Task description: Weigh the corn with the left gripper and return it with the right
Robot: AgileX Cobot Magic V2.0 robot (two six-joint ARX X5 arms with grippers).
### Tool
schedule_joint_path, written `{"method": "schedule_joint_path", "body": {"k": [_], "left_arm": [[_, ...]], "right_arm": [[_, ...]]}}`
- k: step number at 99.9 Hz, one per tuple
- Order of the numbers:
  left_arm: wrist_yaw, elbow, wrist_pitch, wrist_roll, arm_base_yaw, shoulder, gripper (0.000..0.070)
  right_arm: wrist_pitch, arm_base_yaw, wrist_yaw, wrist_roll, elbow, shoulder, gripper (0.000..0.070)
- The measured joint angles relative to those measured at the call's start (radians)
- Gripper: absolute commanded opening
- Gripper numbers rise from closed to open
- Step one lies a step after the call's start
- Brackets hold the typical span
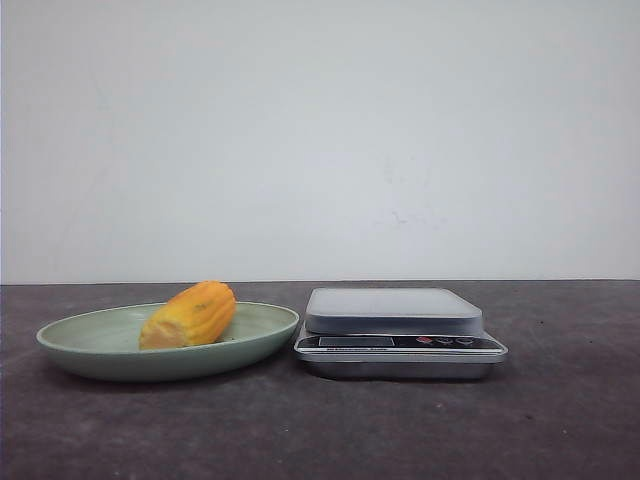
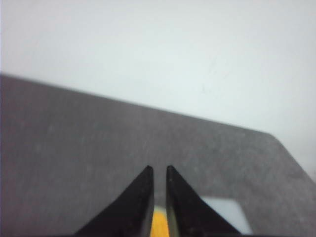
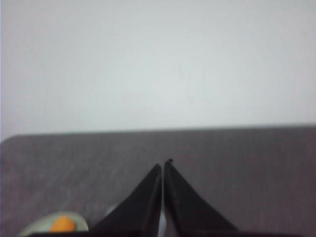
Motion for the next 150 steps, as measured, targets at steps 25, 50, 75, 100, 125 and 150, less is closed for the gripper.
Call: {"method": "schedule_joint_path", "body": {"k": [25, 50, 75, 100, 125, 150], "left_arm": [[0.132, 0.181, -0.015, 0.006, -0.018, 0.097, 0.0700], [0.153, 0.182, -0.148, 0.001, -0.039, 0.116, 0.0700], [0.106, 0.182, -0.287, -0.049, -0.142, 0.336, 0.0620], [-0.010, 0.181, -0.269, -0.048, -0.322, 0.680, 0.0620], [-0.034, 0.181, -0.132, -0.048, -0.422, 1.012, 0.0620], [-0.034, 0.183, -0.108, -0.046, -0.457, 1.168, 0.0033]], "right_arm": [[-0.003, 0.000, -0.034, -0.016, 0.071, 0.037, 0.0700], [-0.016, 0.000, -0.035, -0.018, 0.071, 0.038, 0.0700], [-0.050, 0.000, -0.035, -0.018, 0.071, 0.067, 0.0700], [-0.120, 0.000, -0.026, -0.020, 0.071, 0.127, 0.0700], [-0.172, 0.000, -0.026, -0.022, 0.071, 0.157, 0.0700], [-0.181, 0.000, -0.026, -0.025, 0.071, 0.129, 0.0700]]}}
